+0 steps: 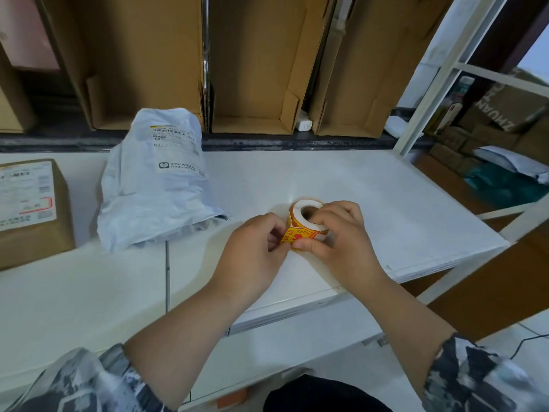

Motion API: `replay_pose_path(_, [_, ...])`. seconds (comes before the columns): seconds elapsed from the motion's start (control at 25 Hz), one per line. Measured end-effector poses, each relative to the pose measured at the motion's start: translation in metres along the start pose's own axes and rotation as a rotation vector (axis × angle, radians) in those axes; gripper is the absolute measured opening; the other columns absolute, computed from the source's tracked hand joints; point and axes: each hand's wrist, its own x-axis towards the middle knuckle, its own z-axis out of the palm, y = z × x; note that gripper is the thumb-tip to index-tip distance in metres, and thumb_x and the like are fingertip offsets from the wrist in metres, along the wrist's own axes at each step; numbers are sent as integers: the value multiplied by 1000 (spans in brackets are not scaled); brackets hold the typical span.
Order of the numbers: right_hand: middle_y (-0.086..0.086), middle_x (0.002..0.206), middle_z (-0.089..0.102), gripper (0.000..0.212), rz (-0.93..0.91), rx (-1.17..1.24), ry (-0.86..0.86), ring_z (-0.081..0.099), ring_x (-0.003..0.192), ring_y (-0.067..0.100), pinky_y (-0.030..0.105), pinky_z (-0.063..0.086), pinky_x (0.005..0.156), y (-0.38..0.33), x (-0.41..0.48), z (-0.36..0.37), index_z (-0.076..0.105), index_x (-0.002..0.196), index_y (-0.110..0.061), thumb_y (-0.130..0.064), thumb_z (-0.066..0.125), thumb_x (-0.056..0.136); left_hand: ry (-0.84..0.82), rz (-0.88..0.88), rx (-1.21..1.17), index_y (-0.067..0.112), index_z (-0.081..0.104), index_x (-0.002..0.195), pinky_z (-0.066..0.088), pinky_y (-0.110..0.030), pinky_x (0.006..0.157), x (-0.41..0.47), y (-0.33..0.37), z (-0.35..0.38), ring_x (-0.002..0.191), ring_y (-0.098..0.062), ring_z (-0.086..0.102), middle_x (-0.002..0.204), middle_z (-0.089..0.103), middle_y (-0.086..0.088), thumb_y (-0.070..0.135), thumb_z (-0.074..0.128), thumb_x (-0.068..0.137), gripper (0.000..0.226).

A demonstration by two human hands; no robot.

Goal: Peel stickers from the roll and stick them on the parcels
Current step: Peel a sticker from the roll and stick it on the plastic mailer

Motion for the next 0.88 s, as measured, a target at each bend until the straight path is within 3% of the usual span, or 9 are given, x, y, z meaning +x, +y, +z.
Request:
replay_pose_path(0.12, [-8, 99, 69, 39, 19, 2, 17, 42, 114, 12, 8, 34, 94, -1, 0, -1, 74, 92, -14, -40, 90, 70, 29, 7, 48, 16, 66, 81, 57, -37, 74, 0, -2, 0, 78, -19, 68, 83, 68, 0, 12, 78, 88, 14])
replay_pose_path(0.36, [-10, 100, 68, 42, 23, 14, 21, 43, 114, 13, 10, 36, 94, -4, -1, -3, 74, 91, -12, -41, 92, 66, 34, 28, 161, 12, 61, 79, 40, -27, 62, -10, 3, -5, 66, -14, 50, 76, 57, 2, 14, 75, 90, 18])
replay_pose_path(0.56, [-12, 101, 67, 41, 47, 33, 24, 45, 116, 12, 11, 37, 97, -7, -4, -7, 76, 94, -13, -30, 96, 64, 65, -55, 154, 13, 59, 82, 43, -34, 62, -31, 4, -21, 65, -17, 50, 74, 62, -2, 16, 71, 93, 17])
replay_pose_path(0.72, [-11, 102, 68, 41, 65, 39, 17, 46, 117, 13, 18, 40, 99, -11, -3, -9, 78, 95, -13, -28, 96, 62, 65, -90, 115, 14, 59, 82, 42, -32, 59, -56, 5, -41, 60, -16, 47, 71, 65, -5, 17, 71, 94, 17])
replay_pose_path(0.8, [-15, 100, 67, 39, 77, 46, 22, 46, 115, 10, 14, 39, 98, -14, -4, -10, 77, 92, -17, -31, 97, 62, 64, -93, 94, 16, 58, 81, 42, -31, 59, -71, 6, -51, 58, -13, 47, 69, 63, 1, 15, 71, 93, 18])
replay_pose_path(0.88, [-17, 100, 66, 37, 95, 47, 11, 48, 117, 12, 24, 43, 101, -17, -4, -11, 78, 94, -17, -20, 96, 63, 67, -105, 72, 18, 58, 81, 41, -25, 57, -89, 8, -61, 57, -9, 50, 66, 61, 11, 14, 71, 92, 18])
